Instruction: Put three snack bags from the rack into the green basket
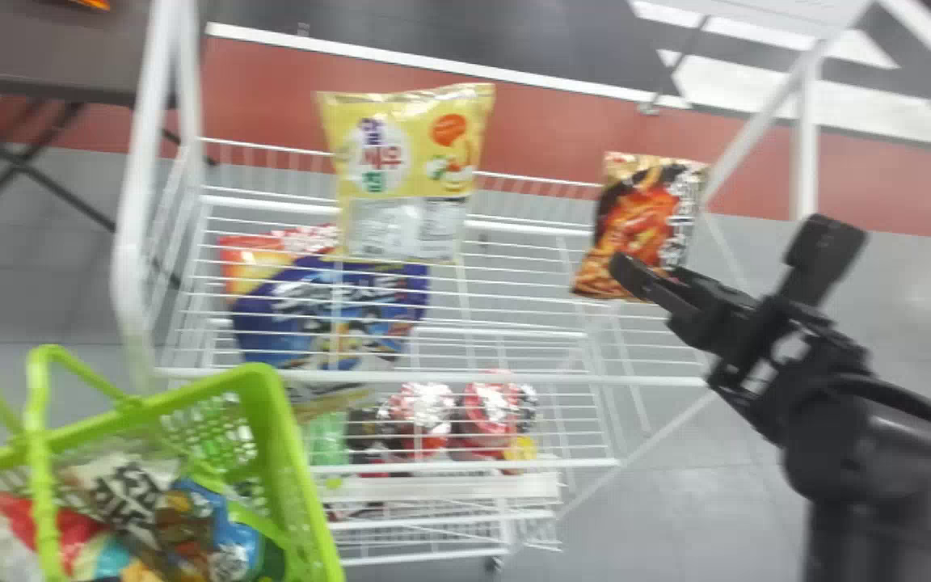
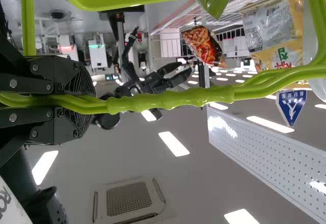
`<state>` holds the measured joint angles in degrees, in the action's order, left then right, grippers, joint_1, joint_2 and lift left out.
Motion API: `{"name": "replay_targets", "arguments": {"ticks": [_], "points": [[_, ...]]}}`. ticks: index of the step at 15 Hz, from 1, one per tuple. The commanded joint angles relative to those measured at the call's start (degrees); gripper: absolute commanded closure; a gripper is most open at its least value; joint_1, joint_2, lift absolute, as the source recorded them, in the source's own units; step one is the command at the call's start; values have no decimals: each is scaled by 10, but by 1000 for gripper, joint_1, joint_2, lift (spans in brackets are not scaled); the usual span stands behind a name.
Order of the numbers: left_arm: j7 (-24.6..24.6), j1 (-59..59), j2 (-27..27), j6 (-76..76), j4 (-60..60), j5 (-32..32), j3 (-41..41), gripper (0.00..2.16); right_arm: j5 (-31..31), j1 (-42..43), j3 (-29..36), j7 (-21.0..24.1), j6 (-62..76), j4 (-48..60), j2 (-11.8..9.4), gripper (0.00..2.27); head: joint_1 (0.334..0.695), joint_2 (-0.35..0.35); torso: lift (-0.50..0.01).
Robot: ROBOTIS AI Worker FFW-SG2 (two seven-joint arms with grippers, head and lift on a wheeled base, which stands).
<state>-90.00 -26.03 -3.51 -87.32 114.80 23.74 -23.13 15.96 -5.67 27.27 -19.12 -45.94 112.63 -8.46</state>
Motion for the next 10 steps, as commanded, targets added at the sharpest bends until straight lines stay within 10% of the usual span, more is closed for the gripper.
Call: {"name": "replay_targets", "arguments": {"ticks": [1,7,10], "points": [[-6,-2,0,2,-2,0,0,2148,-33,56,3,0,54,-102,-16,60,695,-350,0],[-6,-7,1,2,-1,2,0,2148,-138,165,-46,-4,113,-270,-24,326,695,-350,0],[-6,-10,1,2,-1,2,-4,2148,-132,167,-52,-12,113,-281,-17,2142,695,-350,0]]}}
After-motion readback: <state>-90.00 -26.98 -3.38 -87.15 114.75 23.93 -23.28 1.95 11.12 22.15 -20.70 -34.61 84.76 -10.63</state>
